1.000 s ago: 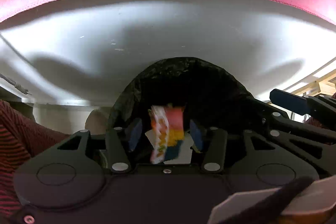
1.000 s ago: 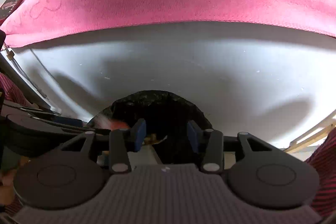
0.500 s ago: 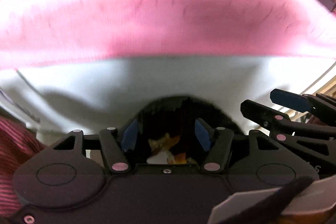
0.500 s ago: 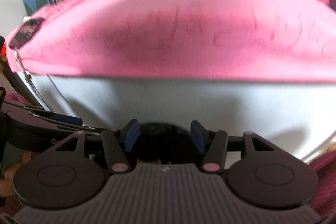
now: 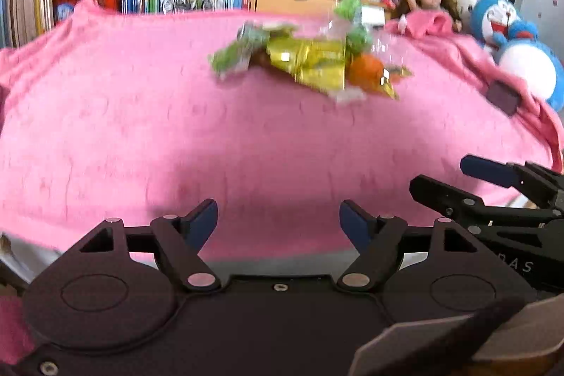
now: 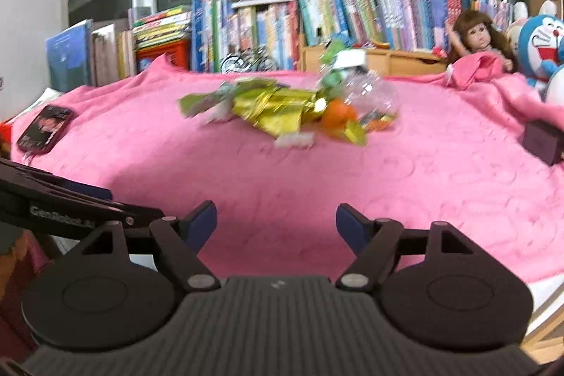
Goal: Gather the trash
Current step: 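Close the left tool on the green candy wrapper while the right tool grasps a small gold wrapper, then lift both held wrappers off the towel toward the table edge, then lower both tools past the table edge into the bin and open them, then raise both empty tools back over the towel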
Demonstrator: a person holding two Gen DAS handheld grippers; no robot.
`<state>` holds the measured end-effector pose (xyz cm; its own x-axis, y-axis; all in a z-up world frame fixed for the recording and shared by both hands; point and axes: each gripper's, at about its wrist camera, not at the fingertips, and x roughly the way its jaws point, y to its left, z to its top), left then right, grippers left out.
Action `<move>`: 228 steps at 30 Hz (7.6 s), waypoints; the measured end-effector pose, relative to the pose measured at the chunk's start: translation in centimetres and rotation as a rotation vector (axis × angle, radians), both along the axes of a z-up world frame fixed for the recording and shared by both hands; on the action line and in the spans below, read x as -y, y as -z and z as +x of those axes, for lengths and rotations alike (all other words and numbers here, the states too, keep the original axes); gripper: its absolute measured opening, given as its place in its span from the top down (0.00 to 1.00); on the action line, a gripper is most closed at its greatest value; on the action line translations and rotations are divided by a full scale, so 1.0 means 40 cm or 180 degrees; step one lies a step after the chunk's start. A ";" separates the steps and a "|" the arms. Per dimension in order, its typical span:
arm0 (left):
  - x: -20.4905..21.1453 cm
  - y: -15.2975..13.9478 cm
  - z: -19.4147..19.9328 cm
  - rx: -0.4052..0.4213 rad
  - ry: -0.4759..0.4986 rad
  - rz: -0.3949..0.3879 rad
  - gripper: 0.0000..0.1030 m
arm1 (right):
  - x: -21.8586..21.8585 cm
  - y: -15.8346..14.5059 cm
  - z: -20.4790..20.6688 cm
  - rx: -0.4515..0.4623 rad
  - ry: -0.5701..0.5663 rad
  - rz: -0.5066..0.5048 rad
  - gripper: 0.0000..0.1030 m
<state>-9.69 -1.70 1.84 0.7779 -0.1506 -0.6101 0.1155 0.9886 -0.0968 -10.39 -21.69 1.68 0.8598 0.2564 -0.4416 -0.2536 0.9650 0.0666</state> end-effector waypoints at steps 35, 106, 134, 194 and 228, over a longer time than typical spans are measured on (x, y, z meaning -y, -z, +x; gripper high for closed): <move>-0.031 0.004 0.429 0.0579 -0.0607 0.0166 0.28 | 0.009 0.049 0.401 -0.0315 0.0483 -0.0331 0.36; -0.038 -0.016 0.200 0.0330 -0.0518 0.0116 0.86 | -0.029 -0.002 0.173 -0.0047 0.0093 -0.0080 0.80; -0.036 0.038 -0.081 0.0091 -0.0386 -0.0140 0.86 | -0.047 0.020 -0.025 -0.0230 -0.0184 0.0181 0.80; 0.002 0.368 -0.114 -0.1855 -0.0126 -0.0014 0.59 | -0.086 0.308 -0.079 -0.1625 -0.0149 0.0117 0.43; -0.074 -0.060 0.083 0.0331 -0.0325 -0.0120 0.24 | -0.040 -0.016 0.097 0.0074 -0.0104 -0.0074 0.19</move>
<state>-6.37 1.25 4.24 0.8490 -0.0887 -0.5209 0.0257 0.9916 -0.1269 -6.50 -20.09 2.30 0.8612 0.2746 -0.4278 -0.2864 0.9574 0.0380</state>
